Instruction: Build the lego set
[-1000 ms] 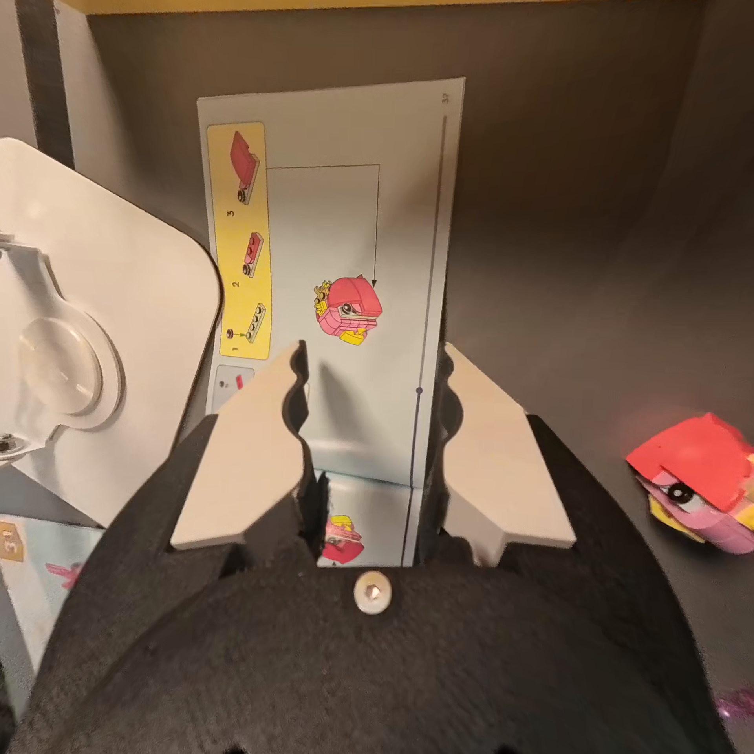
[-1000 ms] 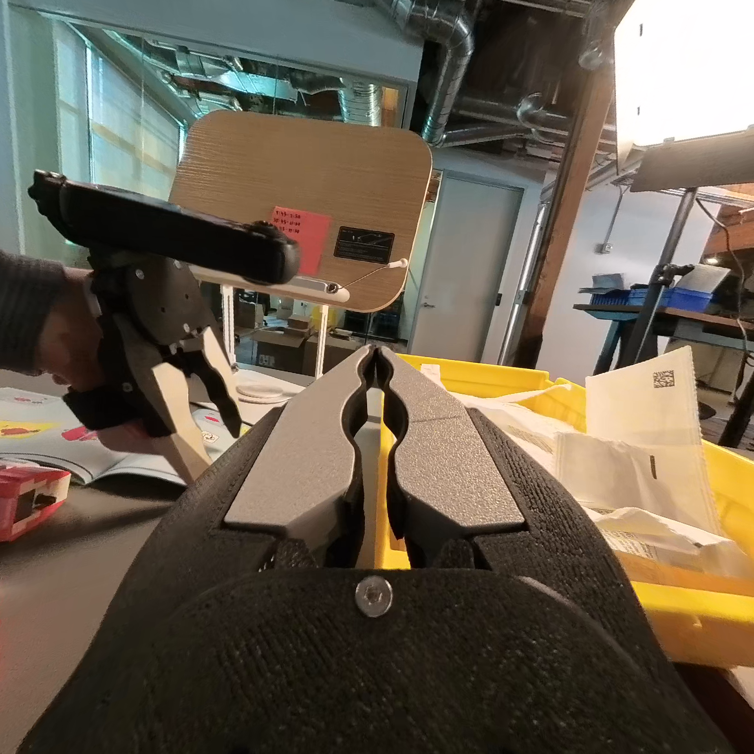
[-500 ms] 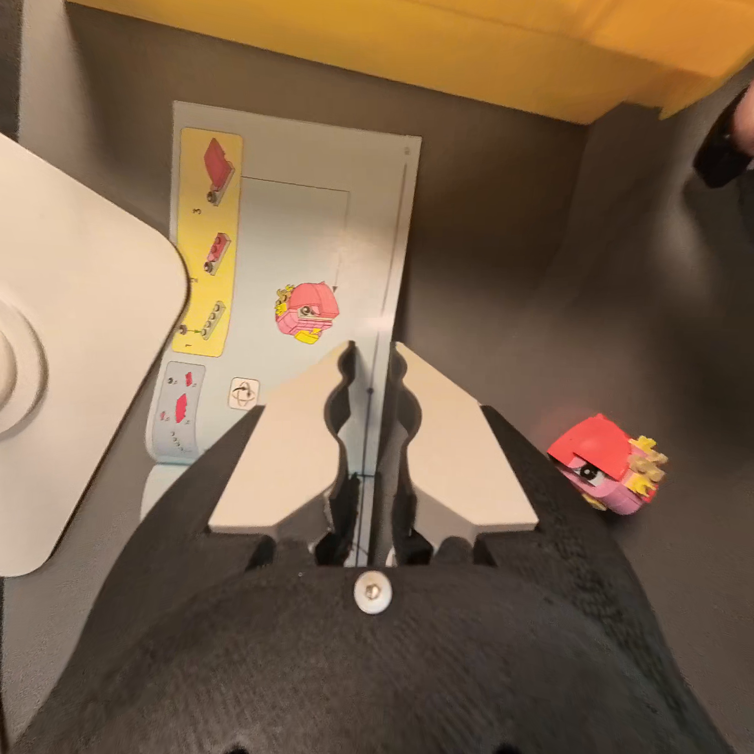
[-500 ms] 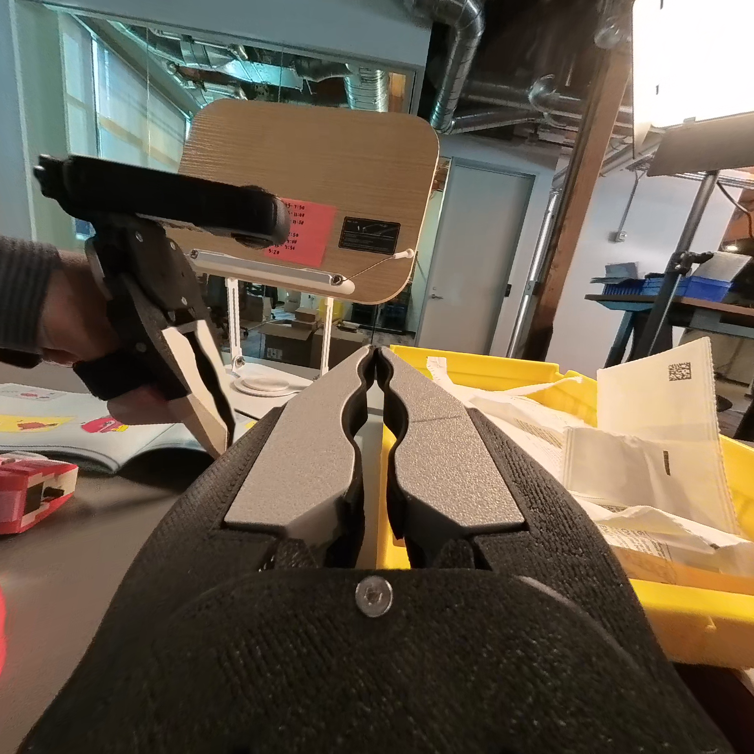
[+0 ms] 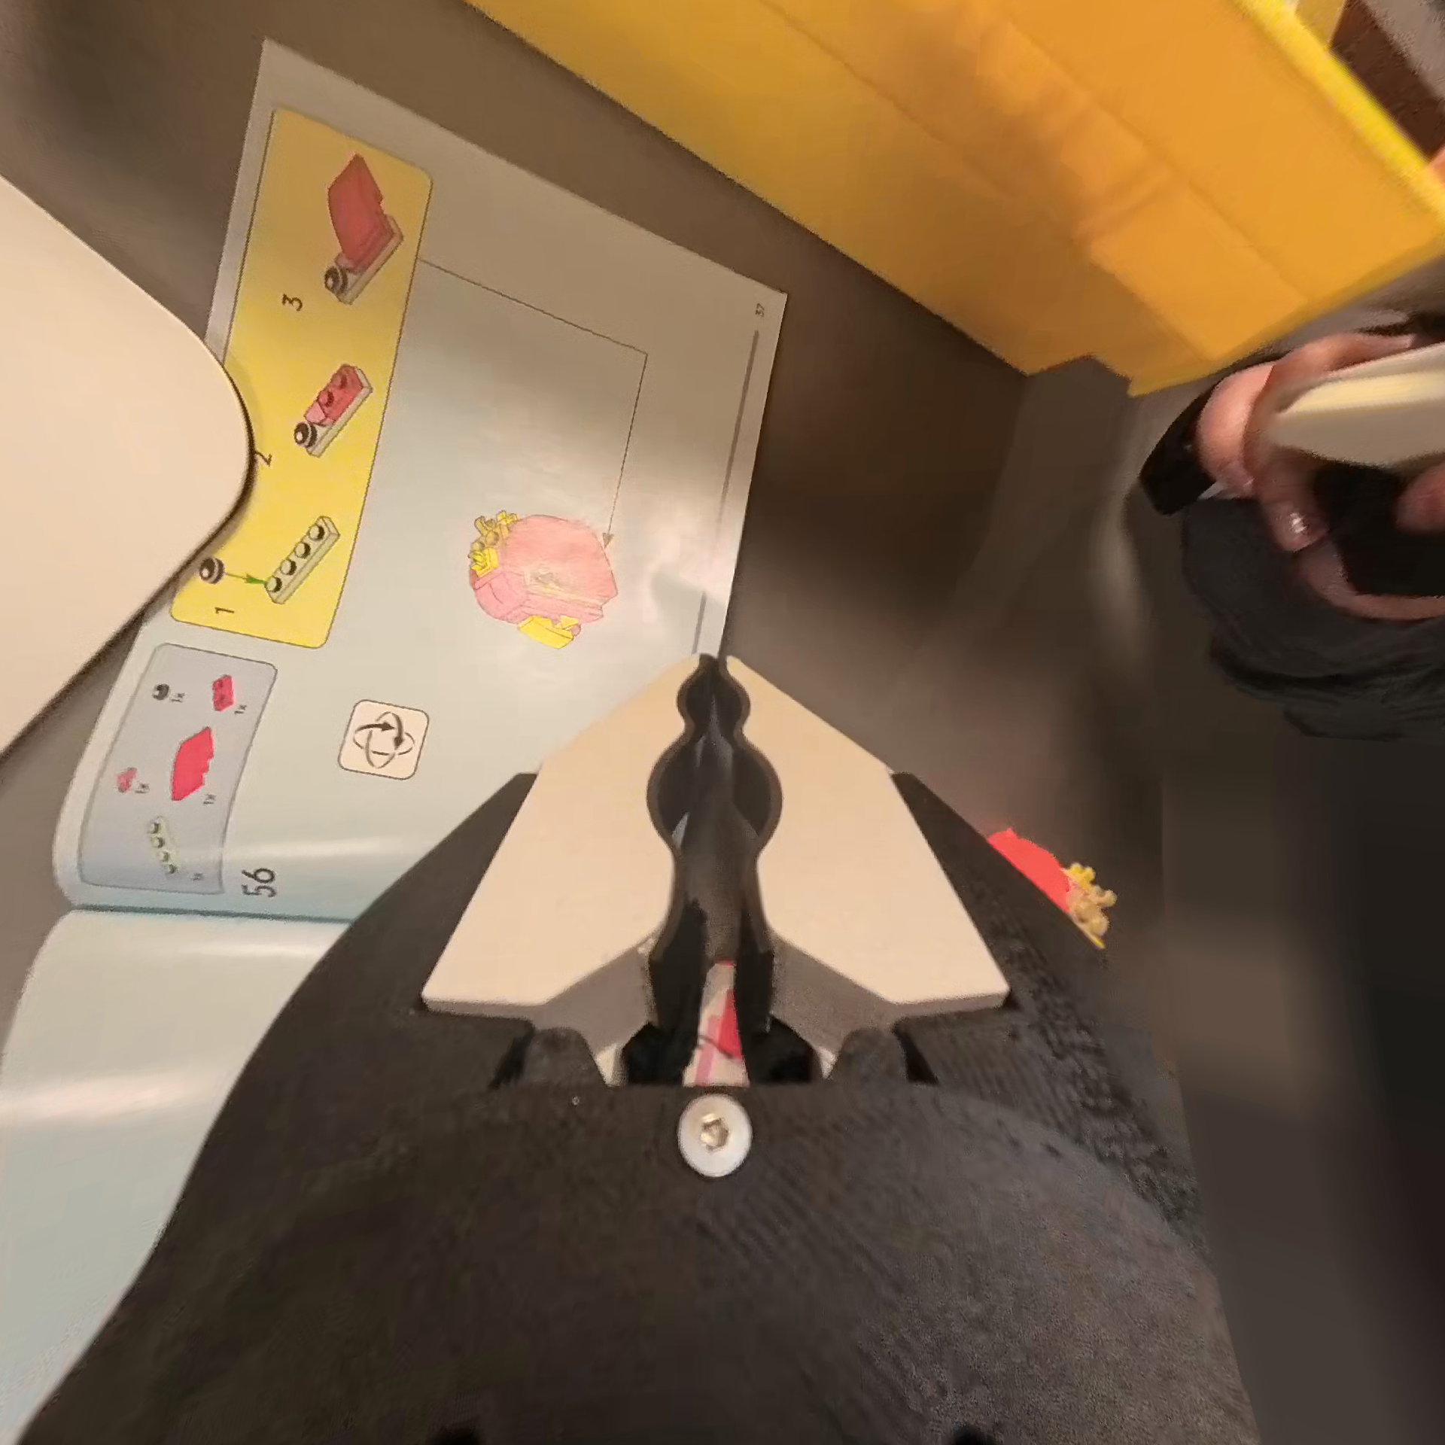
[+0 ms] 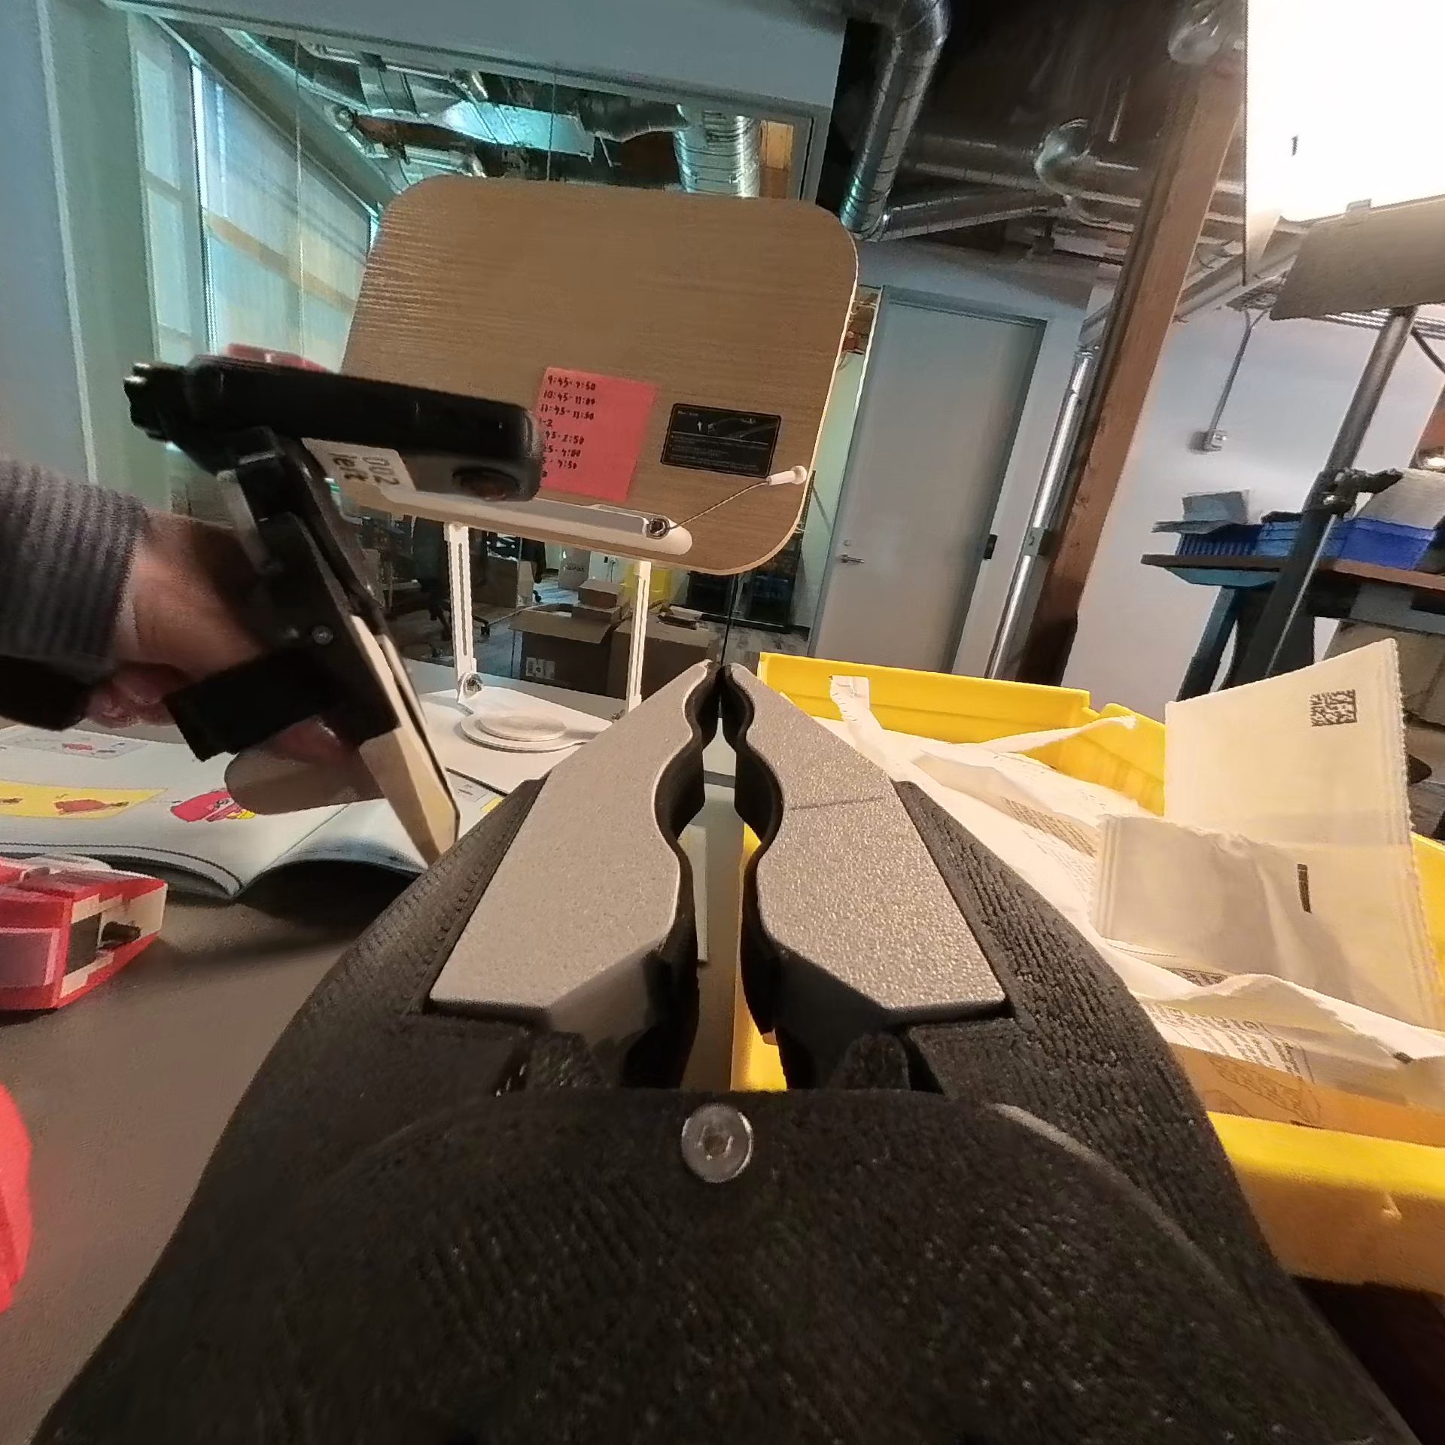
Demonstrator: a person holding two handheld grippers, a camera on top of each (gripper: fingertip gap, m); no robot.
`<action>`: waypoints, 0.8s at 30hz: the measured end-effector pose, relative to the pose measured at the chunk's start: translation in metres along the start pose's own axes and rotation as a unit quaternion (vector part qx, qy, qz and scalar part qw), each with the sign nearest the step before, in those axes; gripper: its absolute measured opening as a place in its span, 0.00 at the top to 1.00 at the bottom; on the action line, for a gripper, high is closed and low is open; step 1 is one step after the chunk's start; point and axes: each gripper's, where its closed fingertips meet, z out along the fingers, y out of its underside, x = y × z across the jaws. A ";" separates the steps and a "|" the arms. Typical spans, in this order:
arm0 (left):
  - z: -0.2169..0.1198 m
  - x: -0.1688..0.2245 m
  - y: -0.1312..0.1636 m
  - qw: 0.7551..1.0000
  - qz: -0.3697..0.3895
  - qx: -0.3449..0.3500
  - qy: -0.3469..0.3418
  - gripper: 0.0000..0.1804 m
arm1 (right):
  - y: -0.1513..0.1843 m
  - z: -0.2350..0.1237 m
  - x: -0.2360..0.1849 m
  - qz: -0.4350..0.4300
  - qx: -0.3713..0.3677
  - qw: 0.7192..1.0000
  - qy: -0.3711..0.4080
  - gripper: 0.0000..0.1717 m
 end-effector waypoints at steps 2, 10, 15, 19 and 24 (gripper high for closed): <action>0.000 -0.001 -0.001 0.999 -0.035 0.010 0.013 1.00 | 0.000 0.000 0.000 0.001 -0.001 1.000 -0.002 1.00; 0.008 -0.009 -0.012 0.998 -0.017 0.043 -0.040 0.86 | 0.002 0.001 -0.002 0.002 -0.004 1.000 -0.006 1.00; 0.011 -0.025 -0.005 0.977 0.117 -0.022 -0.175 0.68 | 0.001 0.001 -0.003 0.002 -0.003 1.000 -0.007 1.00; 0.016 -0.024 -0.008 0.974 0.136 -0.031 -0.179 0.73 | 0.002 0.001 -0.003 0.003 -0.004 1.000 -0.008 1.00; 0.017 -0.016 -0.009 0.986 0.094 -0.019 -0.134 0.81 | 0.002 0.001 -0.003 0.005 -0.004 1.000 -0.009 1.00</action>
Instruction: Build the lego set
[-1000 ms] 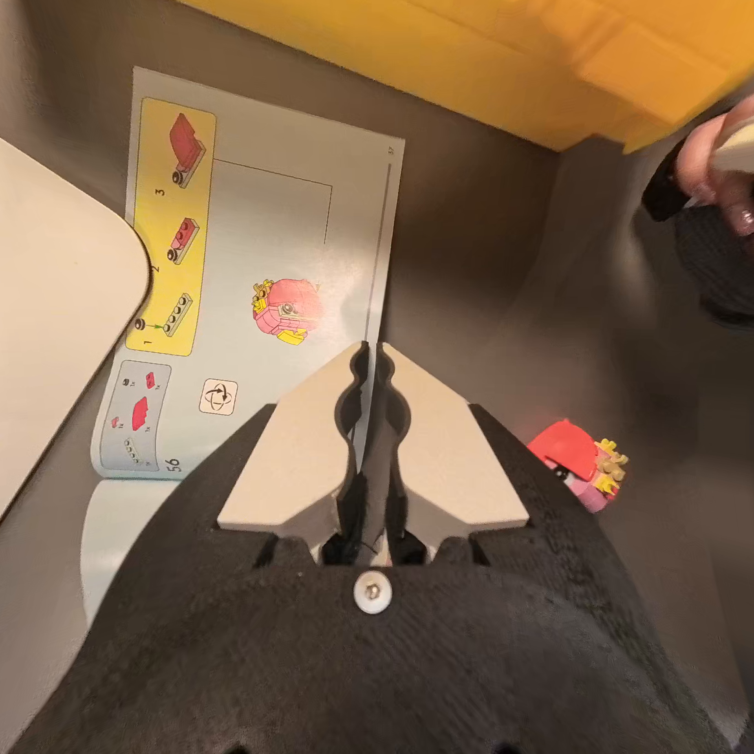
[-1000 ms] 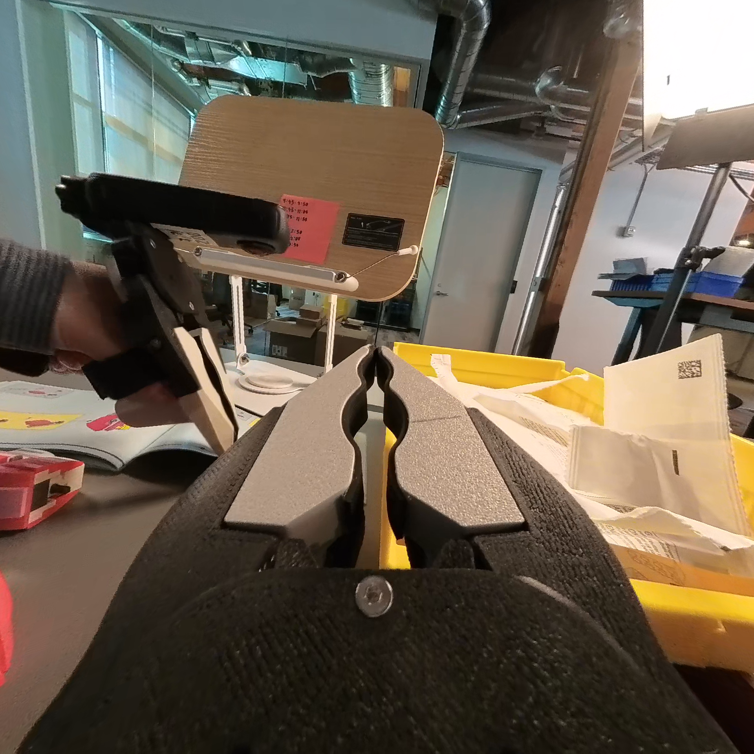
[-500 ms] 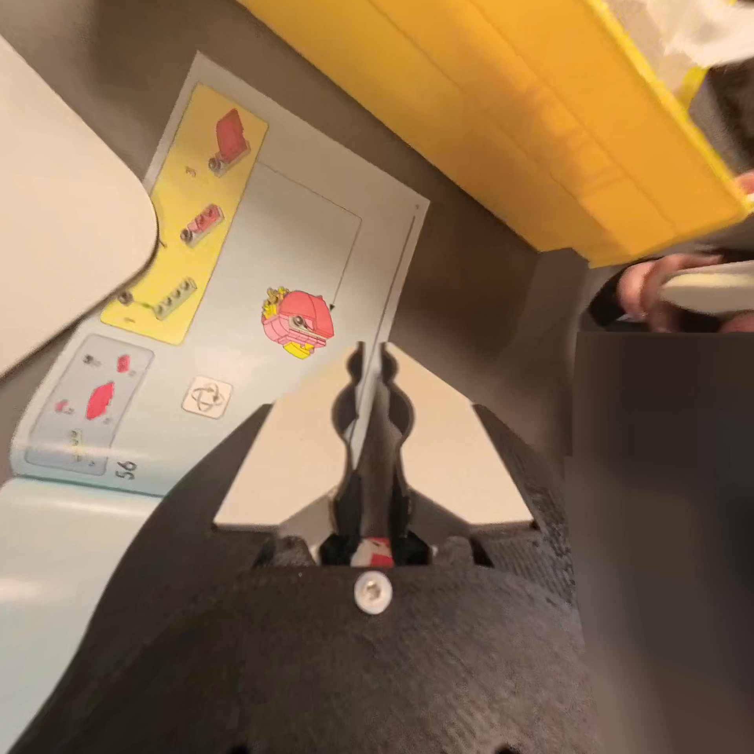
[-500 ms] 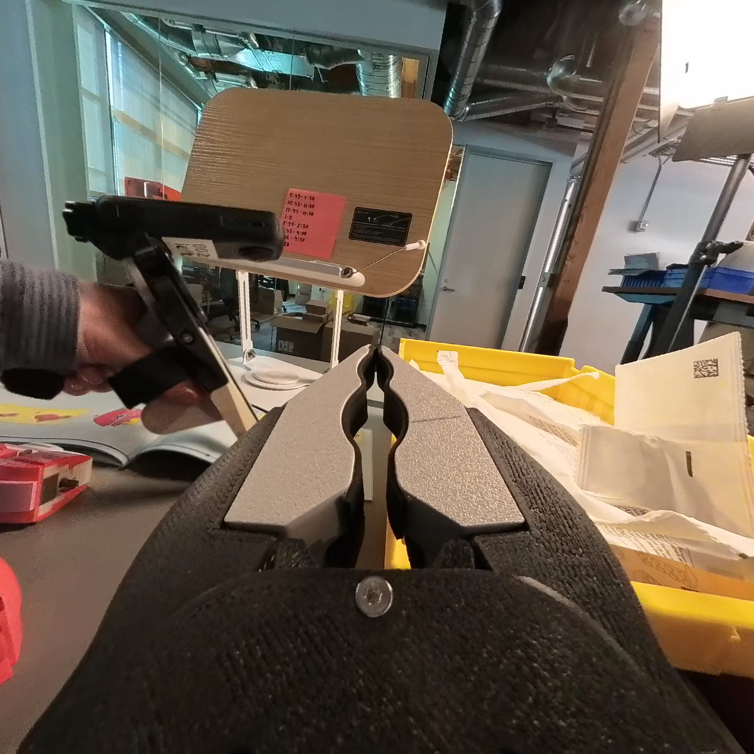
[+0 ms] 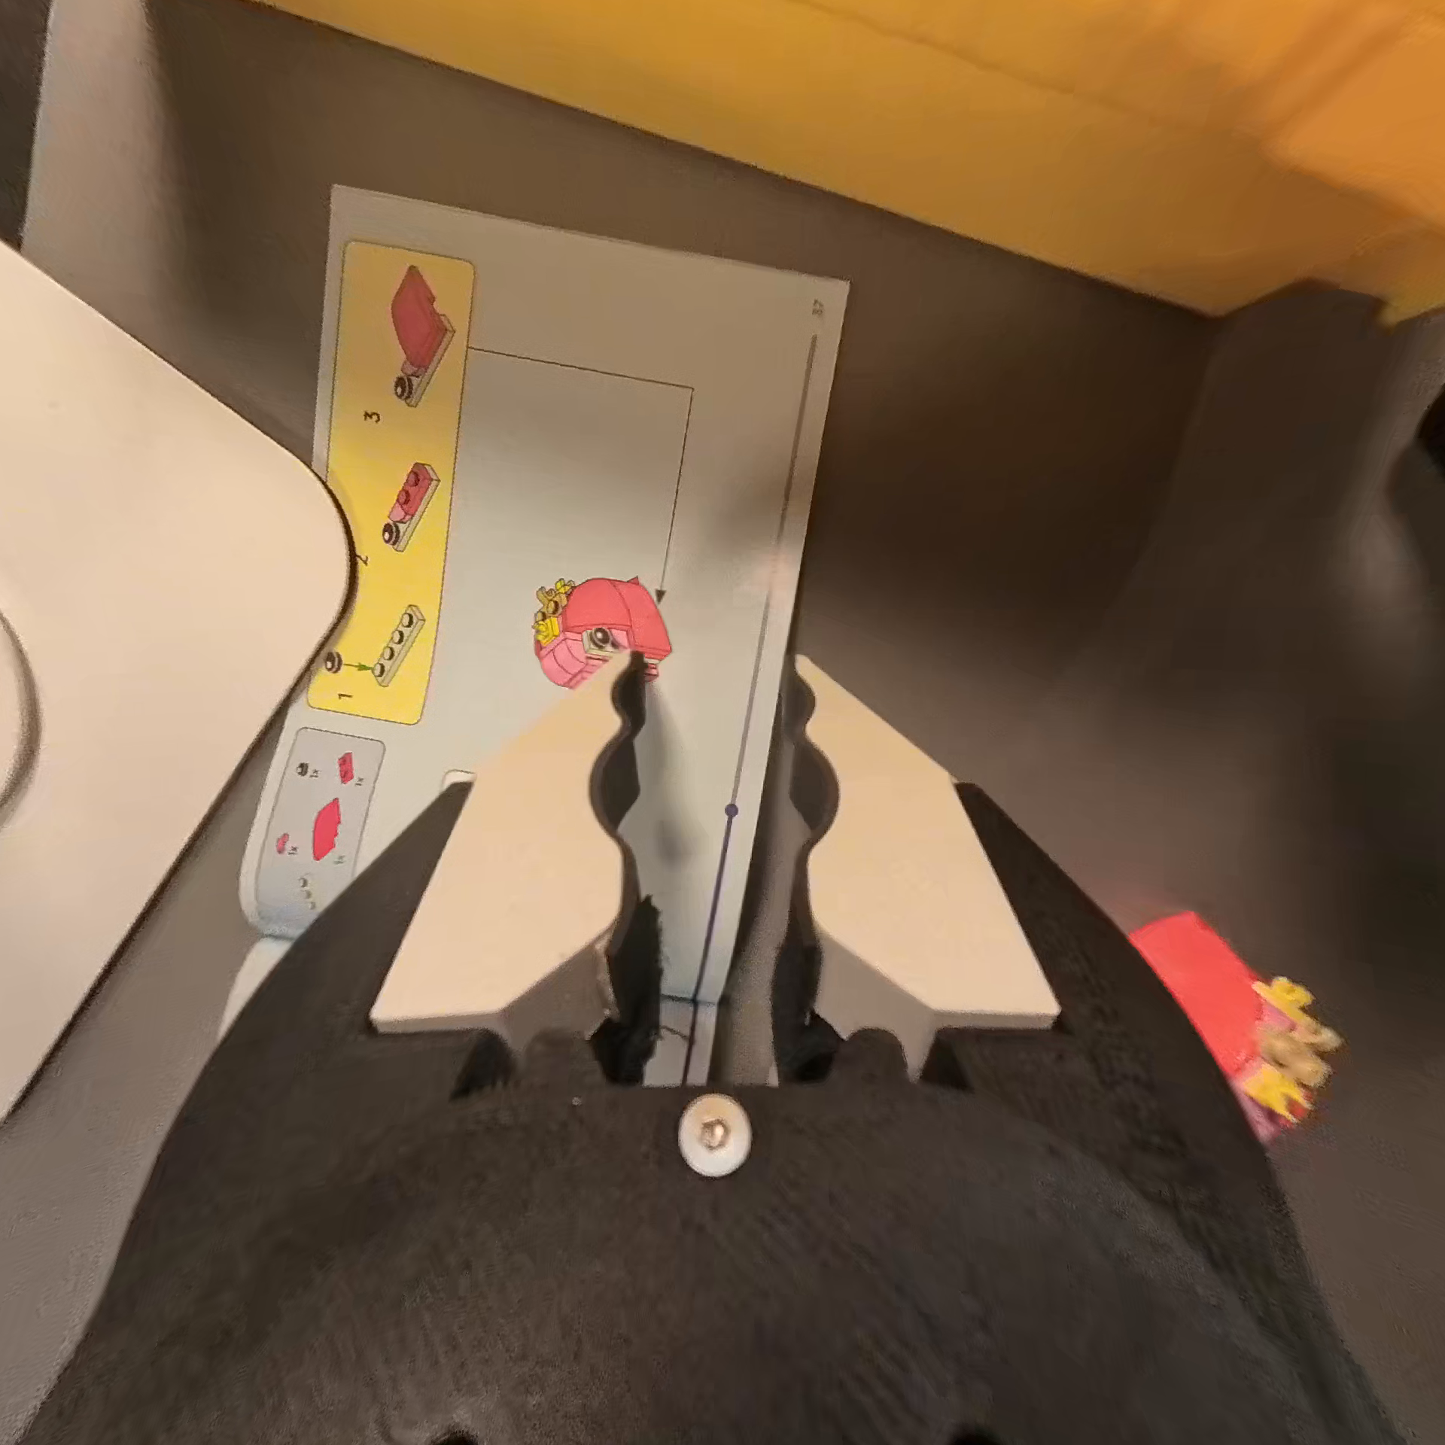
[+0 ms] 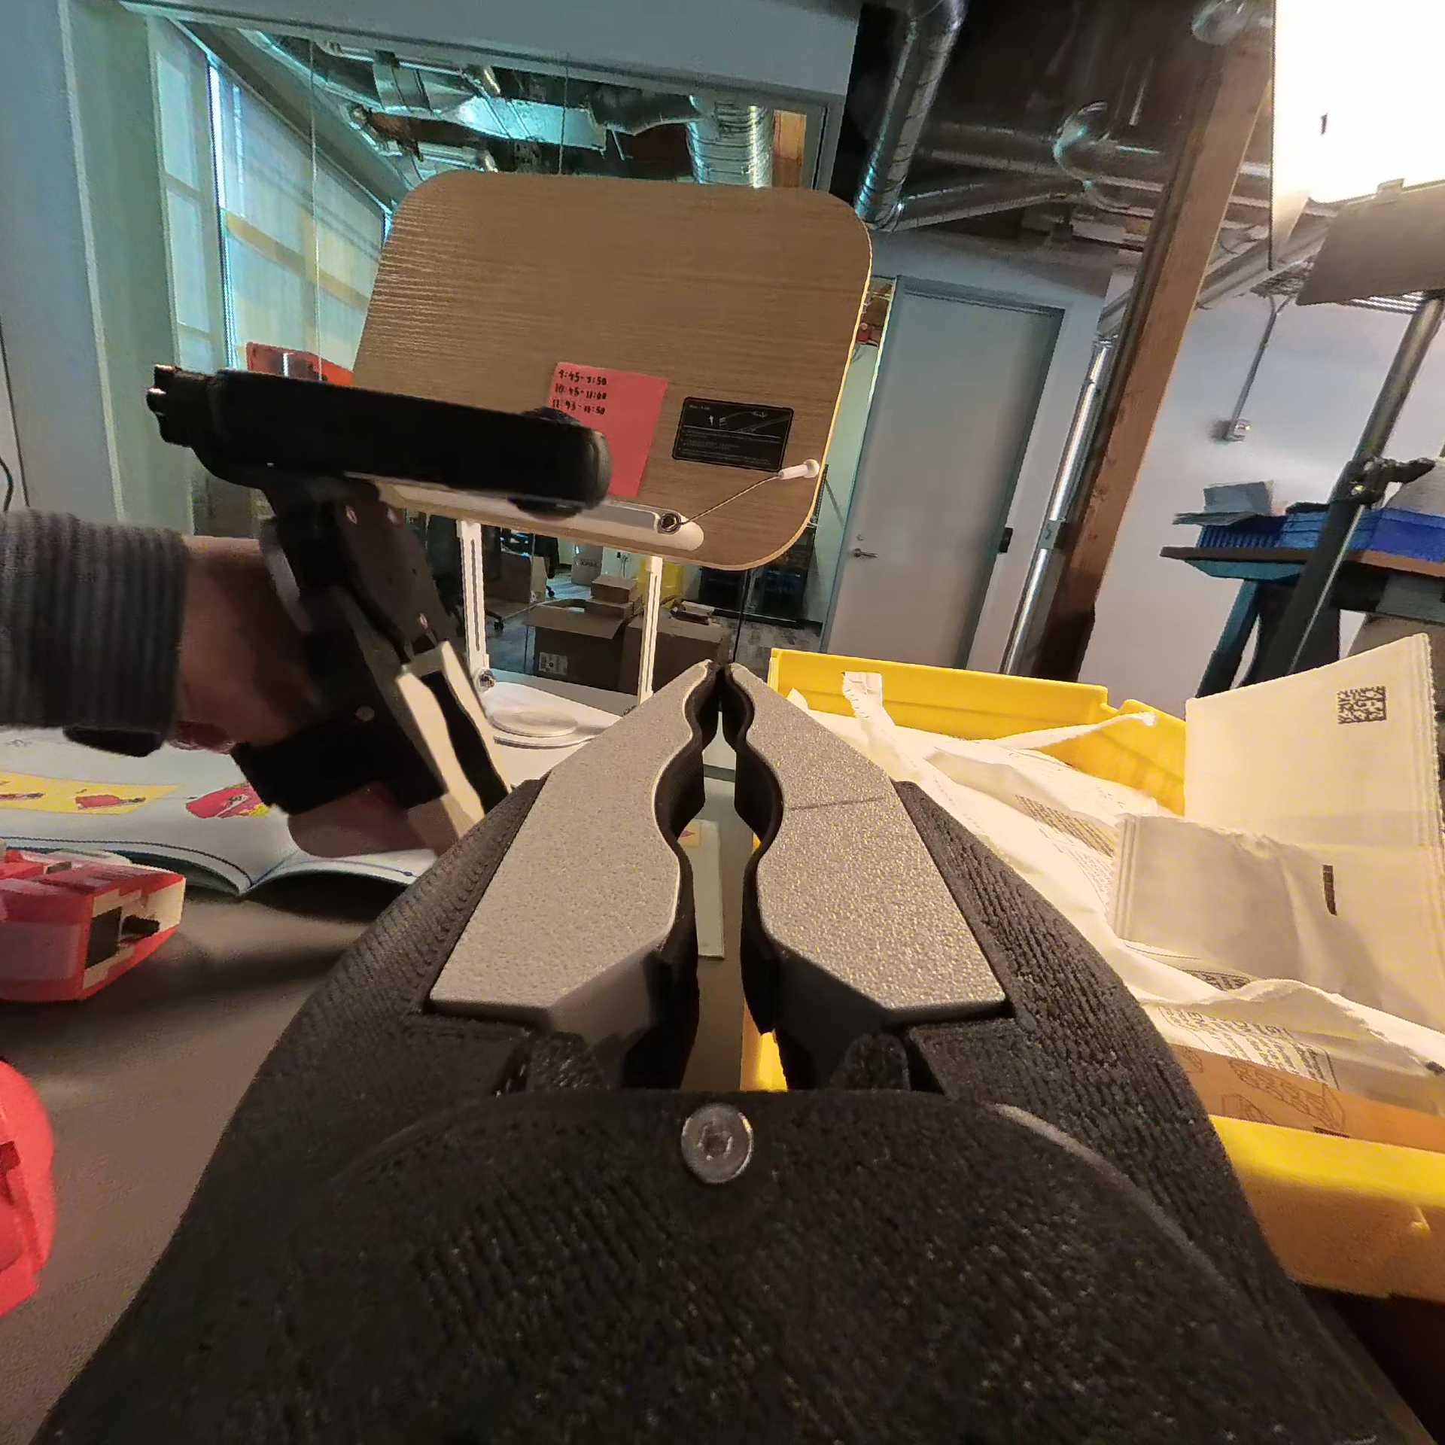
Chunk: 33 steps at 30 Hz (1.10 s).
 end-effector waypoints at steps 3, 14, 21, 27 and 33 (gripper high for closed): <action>-0.004 0.000 -0.002 0.998 -0.043 0.015 0.031 0.82 | -0.001 0.000 0.000 -0.001 0.001 1.000 0.001 1.00; -0.007 0.013 -0.005 0.993 -0.049 0.063 0.083 0.99 | -0.002 -0.001 0.000 -0.003 0.003 1.000 0.003 1.00; -0.011 0.010 -0.011 0.994 -0.019 0.093 0.053 1.00 | -0.002 -0.001 0.000 -0.003 0.003 1.000 0.003 1.00; -0.008 0.008 -0.017 0.995 0.009 0.104 0.008 0.95 | -0.001 -0.001 0.000 -0.002 0.003 1.000 0.002 1.00; -0.003 0.004 -0.015 0.994 -0.036 0.096 0.036 0.89 | -0.001 -0.001 0.000 0.000 0.002 1.000 0.001 1.00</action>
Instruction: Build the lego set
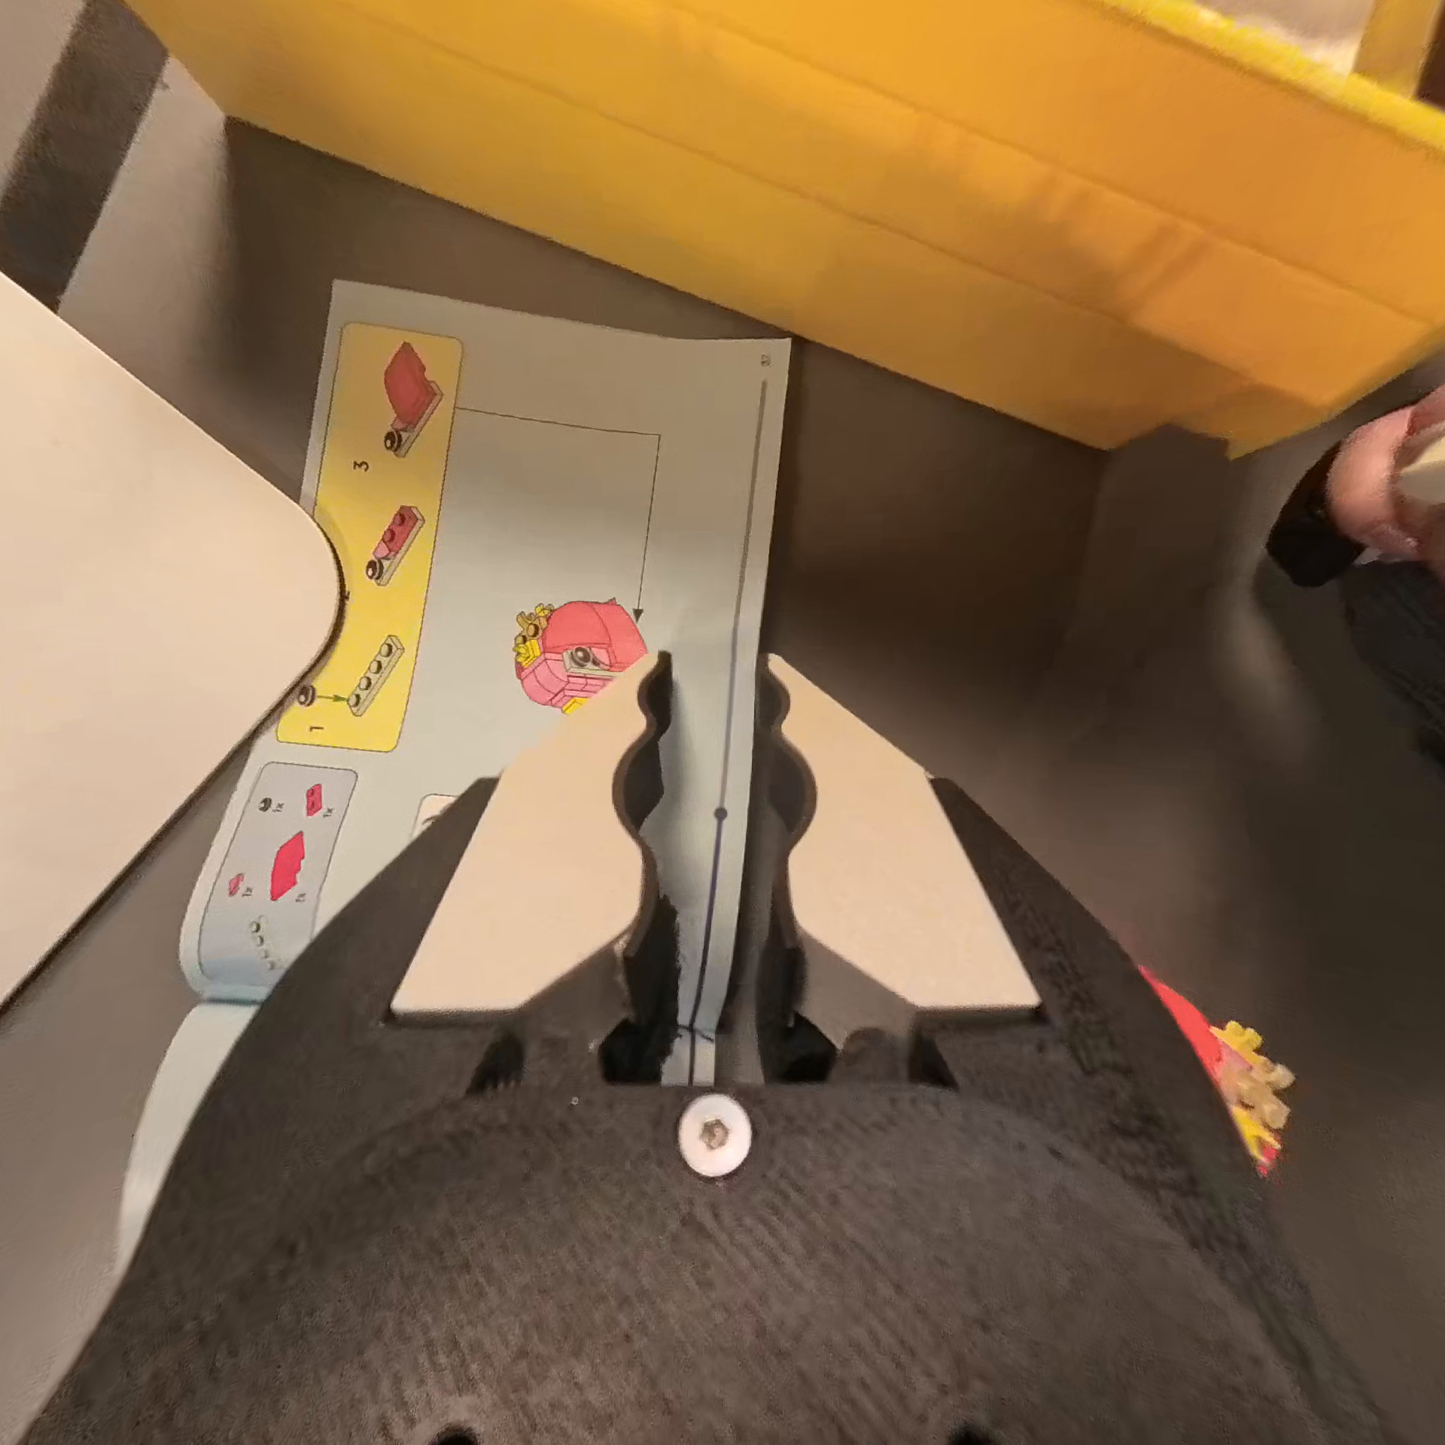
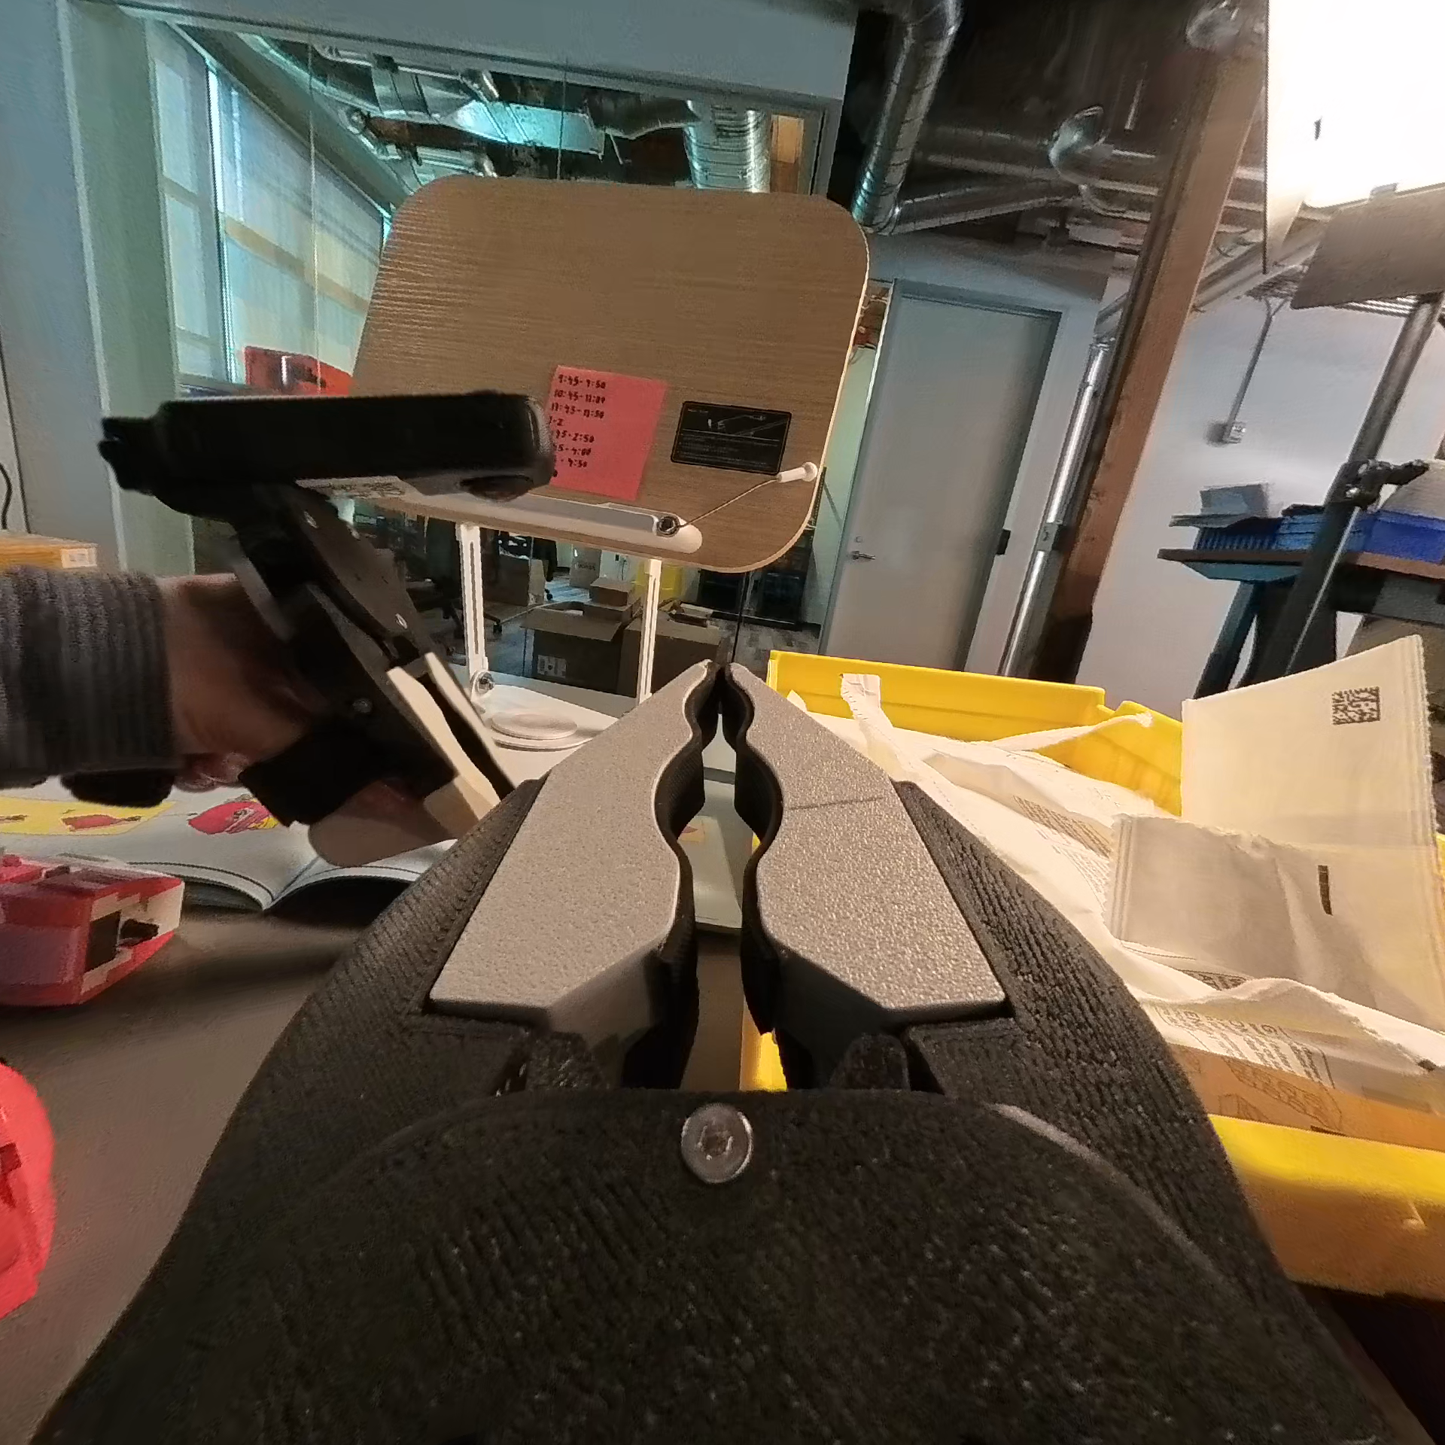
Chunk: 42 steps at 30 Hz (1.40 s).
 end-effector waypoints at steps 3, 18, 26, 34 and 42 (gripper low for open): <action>-0.002 0.002 -0.002 0.998 -0.044 0.015 0.036 0.91 | 0.000 0.000 0.000 0.000 0.000 1.000 -0.001 1.00; 0.005 0.006 0.005 0.963 -0.199 0.031 0.181 0.96 | 0.001 0.000 0.000 0.003 -0.003 1.000 -0.002 1.00; 0.003 0.005 0.003 0.948 -0.221 0.065 0.221 0.97 | 0.001 0.000 0.000 0.002 -0.003 1.000 -0.002 1.00; 0.000 0.005 0.000 0.973 -0.154 0.046 0.165 1.00 | 0.001 0.000 -0.001 0.001 -0.003 1.000 -0.002 1.00; 0.004 0.007 0.002 0.955 -0.209 0.035 0.207 1.00 | 0.002 0.001 0.000 0.003 -0.004 1.000 -0.002 1.00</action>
